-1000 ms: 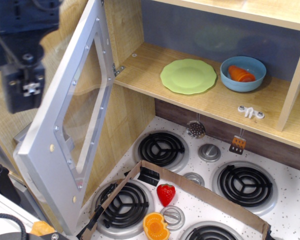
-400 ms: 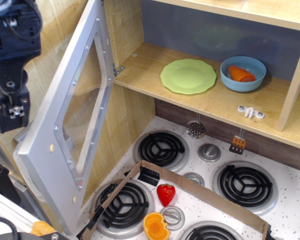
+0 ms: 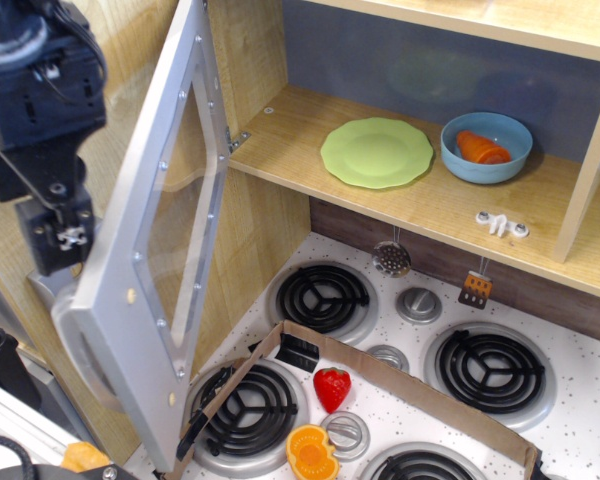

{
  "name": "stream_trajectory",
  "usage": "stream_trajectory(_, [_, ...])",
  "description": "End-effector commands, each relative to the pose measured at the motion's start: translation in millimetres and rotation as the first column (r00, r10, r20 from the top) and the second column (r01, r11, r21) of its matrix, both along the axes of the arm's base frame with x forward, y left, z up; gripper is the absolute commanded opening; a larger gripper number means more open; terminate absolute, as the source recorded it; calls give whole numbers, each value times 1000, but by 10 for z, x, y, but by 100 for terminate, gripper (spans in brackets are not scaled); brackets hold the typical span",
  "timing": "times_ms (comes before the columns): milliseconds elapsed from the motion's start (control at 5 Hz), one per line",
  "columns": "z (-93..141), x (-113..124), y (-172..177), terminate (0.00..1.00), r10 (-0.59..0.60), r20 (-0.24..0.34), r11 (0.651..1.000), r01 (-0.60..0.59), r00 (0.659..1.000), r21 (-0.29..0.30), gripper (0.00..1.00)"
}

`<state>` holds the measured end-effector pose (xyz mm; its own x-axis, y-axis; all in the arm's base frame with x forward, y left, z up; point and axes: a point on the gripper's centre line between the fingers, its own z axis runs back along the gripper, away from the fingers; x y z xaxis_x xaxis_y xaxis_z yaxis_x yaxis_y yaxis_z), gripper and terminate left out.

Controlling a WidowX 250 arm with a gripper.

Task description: Close microwave

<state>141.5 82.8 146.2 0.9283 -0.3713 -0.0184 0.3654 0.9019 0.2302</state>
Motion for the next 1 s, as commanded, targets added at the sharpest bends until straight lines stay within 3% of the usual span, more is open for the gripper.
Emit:
stream_trajectory(0, [65,366,-129,0,-38,143,997,47,989,-60,100])
stream_trajectory(400, [93,765,-312,0,-57,200,992,78,978,-99,100])
stream_trajectory(800, [-79,1175,-613,0,-53,295,977,111,954,-183,100])
